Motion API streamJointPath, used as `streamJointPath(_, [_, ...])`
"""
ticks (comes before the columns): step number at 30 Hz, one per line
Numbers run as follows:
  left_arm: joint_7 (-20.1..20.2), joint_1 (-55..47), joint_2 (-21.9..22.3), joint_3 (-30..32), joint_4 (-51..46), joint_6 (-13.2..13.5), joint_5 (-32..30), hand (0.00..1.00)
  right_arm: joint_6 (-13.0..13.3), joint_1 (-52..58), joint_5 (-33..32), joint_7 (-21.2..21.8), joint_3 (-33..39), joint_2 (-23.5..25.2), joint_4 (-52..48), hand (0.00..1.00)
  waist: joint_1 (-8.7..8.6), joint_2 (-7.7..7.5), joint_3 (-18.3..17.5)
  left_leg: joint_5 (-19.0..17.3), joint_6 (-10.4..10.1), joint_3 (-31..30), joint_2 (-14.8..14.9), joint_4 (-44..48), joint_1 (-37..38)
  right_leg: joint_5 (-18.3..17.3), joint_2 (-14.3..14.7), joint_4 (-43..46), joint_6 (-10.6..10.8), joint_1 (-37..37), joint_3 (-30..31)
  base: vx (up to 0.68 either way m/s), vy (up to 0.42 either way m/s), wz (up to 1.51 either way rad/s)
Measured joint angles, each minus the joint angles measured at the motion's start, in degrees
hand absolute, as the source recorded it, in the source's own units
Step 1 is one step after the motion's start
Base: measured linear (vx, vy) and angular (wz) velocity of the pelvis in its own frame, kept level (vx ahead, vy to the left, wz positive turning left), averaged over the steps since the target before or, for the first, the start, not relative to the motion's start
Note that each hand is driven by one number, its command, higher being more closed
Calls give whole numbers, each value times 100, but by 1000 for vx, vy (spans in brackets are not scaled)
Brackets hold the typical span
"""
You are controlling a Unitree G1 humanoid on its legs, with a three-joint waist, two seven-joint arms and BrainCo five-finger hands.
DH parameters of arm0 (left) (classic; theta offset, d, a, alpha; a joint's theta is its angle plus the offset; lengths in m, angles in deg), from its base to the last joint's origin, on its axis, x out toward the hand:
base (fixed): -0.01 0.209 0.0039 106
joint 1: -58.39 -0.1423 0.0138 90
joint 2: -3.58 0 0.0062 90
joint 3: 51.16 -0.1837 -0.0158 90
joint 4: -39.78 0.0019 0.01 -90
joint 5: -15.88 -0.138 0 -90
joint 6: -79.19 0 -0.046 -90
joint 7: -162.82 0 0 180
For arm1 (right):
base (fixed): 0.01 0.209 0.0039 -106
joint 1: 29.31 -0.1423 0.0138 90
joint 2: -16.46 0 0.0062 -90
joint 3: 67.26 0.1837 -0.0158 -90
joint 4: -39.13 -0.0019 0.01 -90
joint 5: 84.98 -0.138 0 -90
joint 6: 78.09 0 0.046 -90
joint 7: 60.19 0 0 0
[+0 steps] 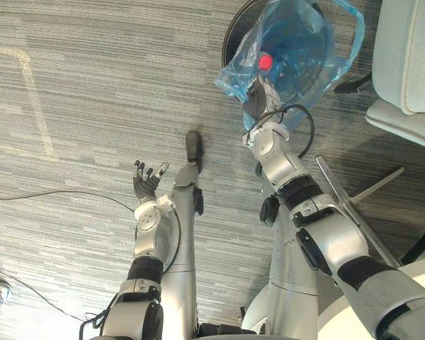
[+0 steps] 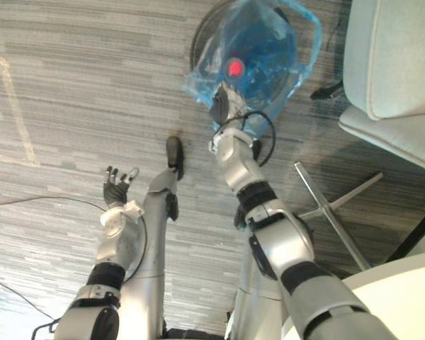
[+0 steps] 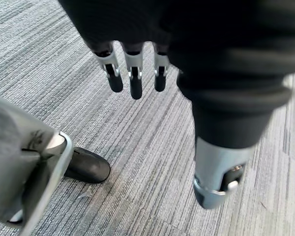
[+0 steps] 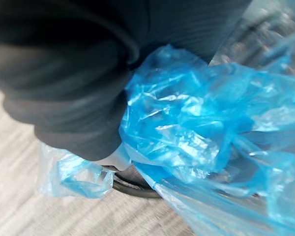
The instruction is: Gather rubbish on tea table into small bin, then transfer packed bag to large trash can.
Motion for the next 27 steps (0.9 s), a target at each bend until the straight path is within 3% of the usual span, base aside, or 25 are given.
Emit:
streamJointPath(8, [11, -279, -29, -382, 250, -271, -292, 0, 102, 1073, -10, -25, -304, 7, -1344, 100, -51, -22, -28, -115, 142, 294, 167, -180, 1034, 173, 5, -631, 82, 1117, -80, -8, -23, -23])
streamJointPath(16, [134, -714, 147, -446, 621, -528, -683, 0, 226, 2107, -5, 67, -629, 168, -2095, 100, -240, -51, -100, -183, 91, 335, 170, -439, 2371, 199, 18, -1001, 62, 2483, -152, 43, -12, -3])
streamJointPath(27, [293, -1651, 157, -792, 1106, -721, -1120, 0, 508, 3649, -12, 563, -1288, 380, -2235, 100, -297, -214, -1274, -161, 6, 610, 137, -1533, 4450, 150, 60, -1948, 35, 4380, -183, 70, -18, -5])
